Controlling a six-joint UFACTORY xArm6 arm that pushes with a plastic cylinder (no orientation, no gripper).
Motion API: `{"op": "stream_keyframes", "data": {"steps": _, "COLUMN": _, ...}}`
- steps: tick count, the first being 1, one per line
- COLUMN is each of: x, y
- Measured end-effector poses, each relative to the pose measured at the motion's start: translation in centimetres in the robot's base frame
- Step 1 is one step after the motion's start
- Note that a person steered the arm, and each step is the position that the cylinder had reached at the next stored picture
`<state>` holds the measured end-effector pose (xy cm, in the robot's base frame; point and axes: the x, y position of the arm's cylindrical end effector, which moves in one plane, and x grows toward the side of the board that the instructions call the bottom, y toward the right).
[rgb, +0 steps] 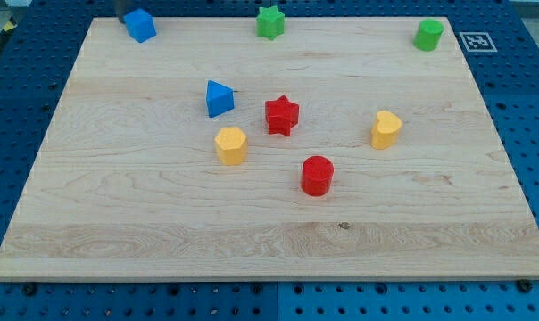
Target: Slide the blue cube towards the red star
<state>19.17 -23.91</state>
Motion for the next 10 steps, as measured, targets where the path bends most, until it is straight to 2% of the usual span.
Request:
{"op": "stream_keyframes", "data": {"steps": 3, "x": 1.8, "y": 1.7}}
{"op": "stream_keyframes", "data": {"steps": 5, "x": 5.9, "y": 4.7}}
{"op": "stream_keyframes", "data": {"steps": 6, "x": 7.6, "y": 7.2}}
{"op": "stream_keyframes", "data": {"steps": 8, "x": 8.2, "y": 14.6}}
{"op": "stream_keyframes", "data": {"steps": 10, "x": 8.4, "y": 17.4}}
